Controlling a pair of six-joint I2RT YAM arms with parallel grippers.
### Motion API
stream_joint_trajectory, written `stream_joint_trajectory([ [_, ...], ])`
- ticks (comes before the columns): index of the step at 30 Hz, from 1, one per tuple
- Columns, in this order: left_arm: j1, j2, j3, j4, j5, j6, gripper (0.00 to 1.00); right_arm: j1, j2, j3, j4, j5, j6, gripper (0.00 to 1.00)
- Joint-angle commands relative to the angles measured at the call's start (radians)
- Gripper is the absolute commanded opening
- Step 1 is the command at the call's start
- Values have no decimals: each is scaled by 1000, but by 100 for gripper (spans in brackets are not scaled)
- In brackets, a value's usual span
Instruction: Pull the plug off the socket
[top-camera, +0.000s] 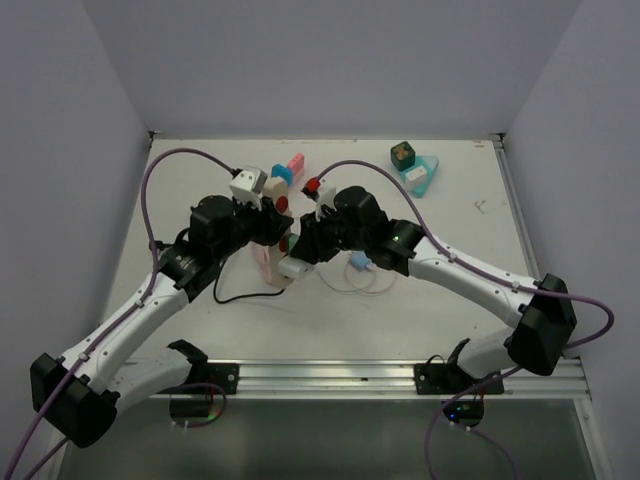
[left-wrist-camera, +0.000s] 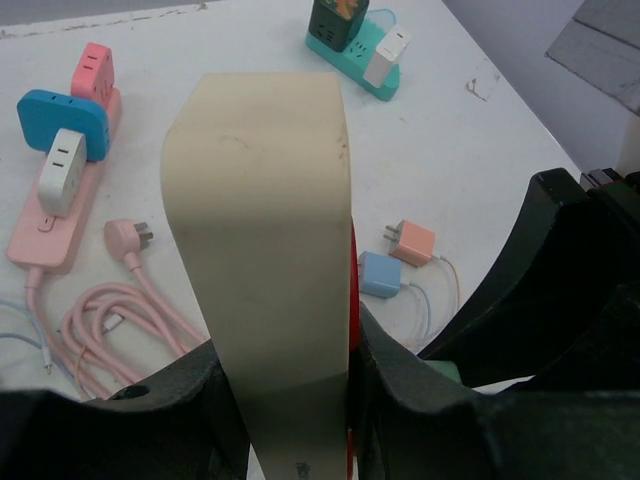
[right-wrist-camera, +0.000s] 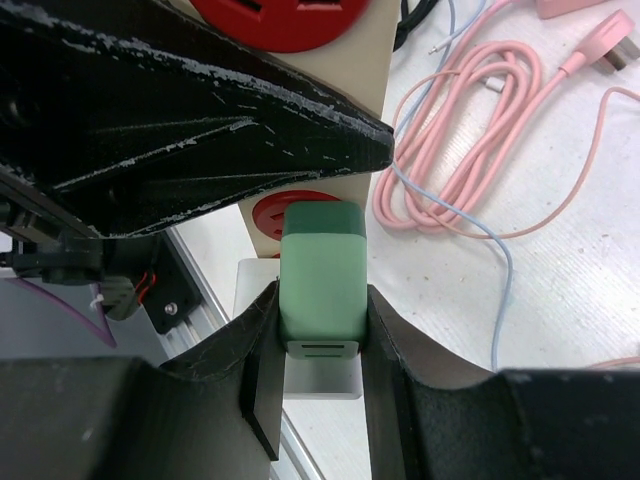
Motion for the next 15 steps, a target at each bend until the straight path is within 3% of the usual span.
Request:
stream_joint_trajectory([
  [1, 99, 27, 22, -34, -473, 261, 0, -35, -191, -17, -224, -91, 4, 0],
  [10, 102, 45, 69, -55, -470, 249, 0, -181, -281, -36, -247, -182, 1, 0],
  [15, 104, 42, 100, -92, -451, 226, 0, -205, -291, -28, -266, -150, -23, 0],
])
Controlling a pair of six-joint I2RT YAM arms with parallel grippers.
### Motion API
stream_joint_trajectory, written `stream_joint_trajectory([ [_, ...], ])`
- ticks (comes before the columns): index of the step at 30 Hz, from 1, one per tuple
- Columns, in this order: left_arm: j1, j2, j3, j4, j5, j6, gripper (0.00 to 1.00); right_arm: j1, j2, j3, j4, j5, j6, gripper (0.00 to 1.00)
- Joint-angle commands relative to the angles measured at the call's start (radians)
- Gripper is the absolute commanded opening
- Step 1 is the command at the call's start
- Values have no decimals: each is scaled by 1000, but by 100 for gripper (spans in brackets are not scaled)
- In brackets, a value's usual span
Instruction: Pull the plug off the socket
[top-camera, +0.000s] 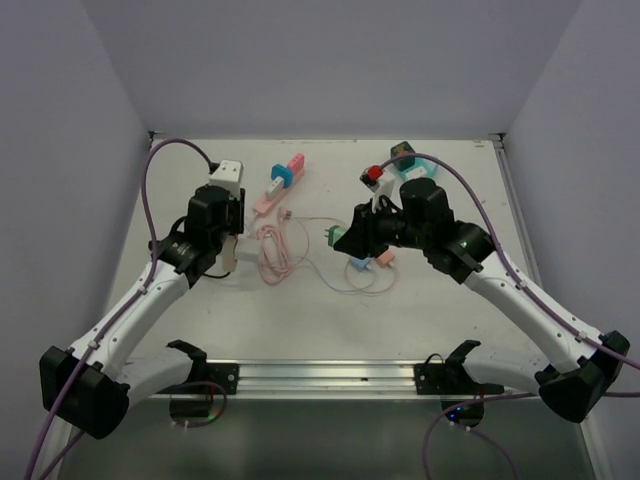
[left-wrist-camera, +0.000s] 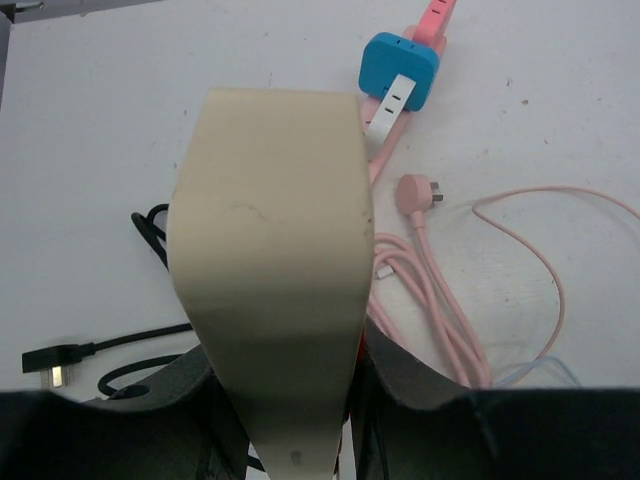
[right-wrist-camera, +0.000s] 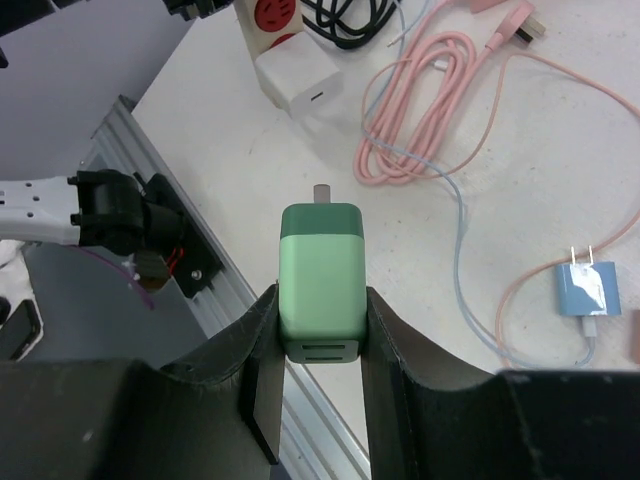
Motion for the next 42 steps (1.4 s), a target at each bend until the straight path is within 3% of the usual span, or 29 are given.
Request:
stream_joint_trajectory([
  [1, -9, -38, 64, 32, -42, 13, 0, -11, 18, -1, -54, -3, -18, 0],
  [6, -9, -81, 119, -11, 18, -35, 0, -104, 46, -114, 15, 44, 50, 0],
  [10, -9, -110, 139, -50, 89, -87, 0, -161, 112, -246, 194, -60, 136, 0],
  [16, -9, -148, 135, -93, 166, -137, 0, -163, 319, -328, 449, -143, 254, 1],
  [19, -9, -161, 132, -105, 196, -151, 0, -164, 409, -331, 534, -156, 288, 6],
  [23, -9, -171, 121, -111, 225, -170, 0, -175, 474, -329, 540, -128, 303, 22],
  [28, -9, -171, 112, -105, 265, -193, 0, -187, 446, -337, 465, -96, 288, 64],
  [31, -10, -171, 104, -87, 282, -196, 0, -187, 408, -328, 400, -64, 259, 77],
  [42, -12, -112, 121, -40, 371, -208, 0, -114, 192, -182, 221, -58, 82, 94],
])
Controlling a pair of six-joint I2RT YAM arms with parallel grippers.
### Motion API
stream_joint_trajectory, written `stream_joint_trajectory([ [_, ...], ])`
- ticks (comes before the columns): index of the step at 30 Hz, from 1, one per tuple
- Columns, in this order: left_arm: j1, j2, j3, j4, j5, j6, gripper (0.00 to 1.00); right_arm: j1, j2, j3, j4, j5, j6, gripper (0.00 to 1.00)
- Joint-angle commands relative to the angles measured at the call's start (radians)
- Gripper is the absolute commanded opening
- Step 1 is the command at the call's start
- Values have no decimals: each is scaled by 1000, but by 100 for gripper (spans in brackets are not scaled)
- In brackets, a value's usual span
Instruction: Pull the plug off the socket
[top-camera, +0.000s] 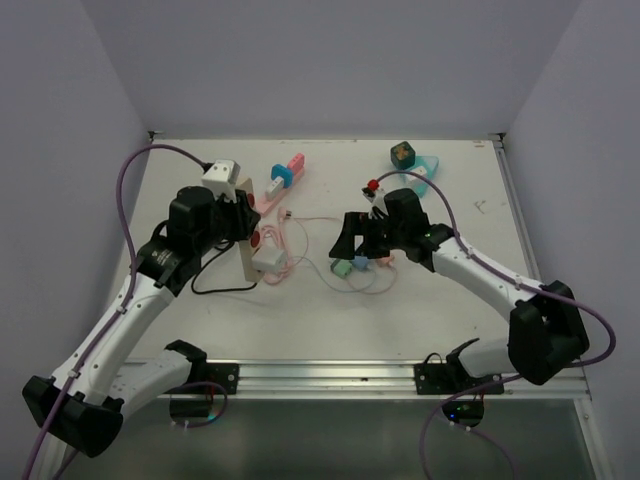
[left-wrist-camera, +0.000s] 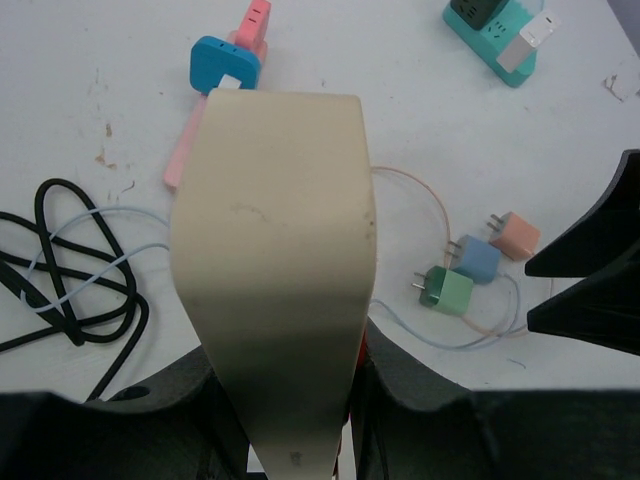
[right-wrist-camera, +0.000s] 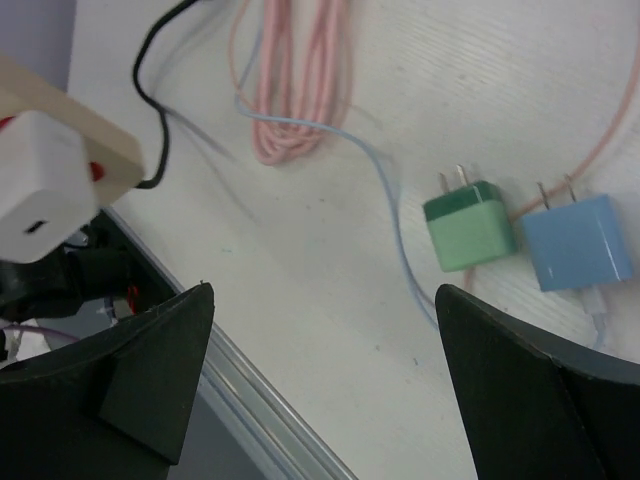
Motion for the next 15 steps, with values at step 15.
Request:
stream_joint_trajectory([
  [15, -4, -25, 19, 193, 68, -33, 0, 232, 18, 357, -104, 45, 41, 99],
])
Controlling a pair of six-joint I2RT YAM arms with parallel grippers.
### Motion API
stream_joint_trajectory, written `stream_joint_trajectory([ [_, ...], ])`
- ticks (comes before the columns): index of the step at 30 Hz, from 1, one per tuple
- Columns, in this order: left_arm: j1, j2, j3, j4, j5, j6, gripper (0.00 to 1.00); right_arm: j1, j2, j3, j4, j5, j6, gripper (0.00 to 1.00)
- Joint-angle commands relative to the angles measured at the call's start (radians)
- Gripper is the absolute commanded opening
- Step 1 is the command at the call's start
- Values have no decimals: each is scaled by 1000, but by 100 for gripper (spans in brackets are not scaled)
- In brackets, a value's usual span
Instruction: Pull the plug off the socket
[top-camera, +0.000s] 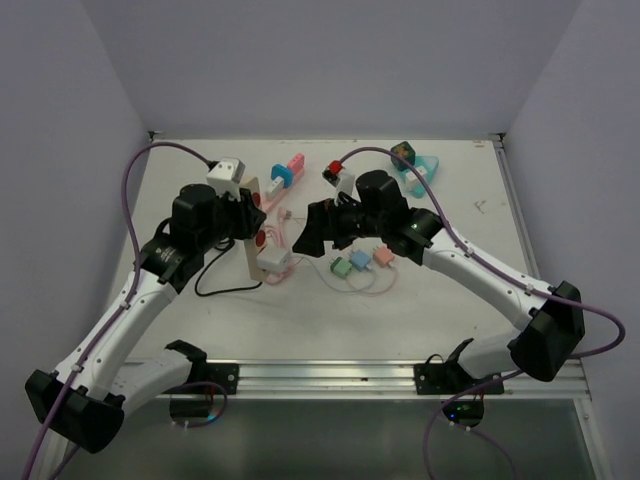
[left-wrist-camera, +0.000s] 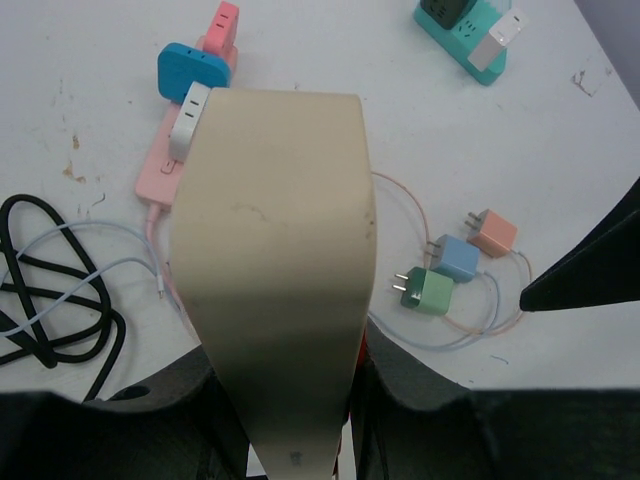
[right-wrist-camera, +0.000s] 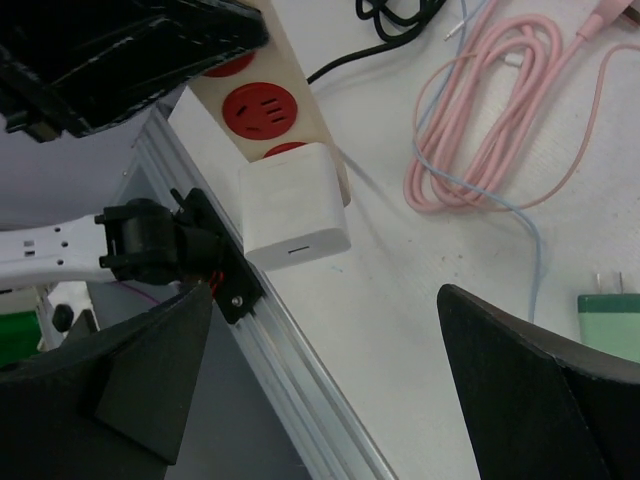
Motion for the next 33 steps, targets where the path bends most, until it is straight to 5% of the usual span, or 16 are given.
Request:
stream_joint_trajectory([
  [1, -4, -67, 4, 173, -1, -35, 0, 0, 13, -2, 33, 41, 176, 99],
  [5, -4, -116, -48, 260, -16, -52, 0, 0, -16, -94, 167, 79, 439, 99],
  [14, -5, -159, -128, 371, -42, -84, 0, 23, -7, -200, 409, 135, 765, 99],
  [29, -40, -159, -166, 503, -168, -66, 0, 78, 114, -180, 449, 184, 954, 85],
  [33, -57, -158, -180, 512, -177, -52, 0, 76, 145, -159, 483, 187, 971, 75],
])
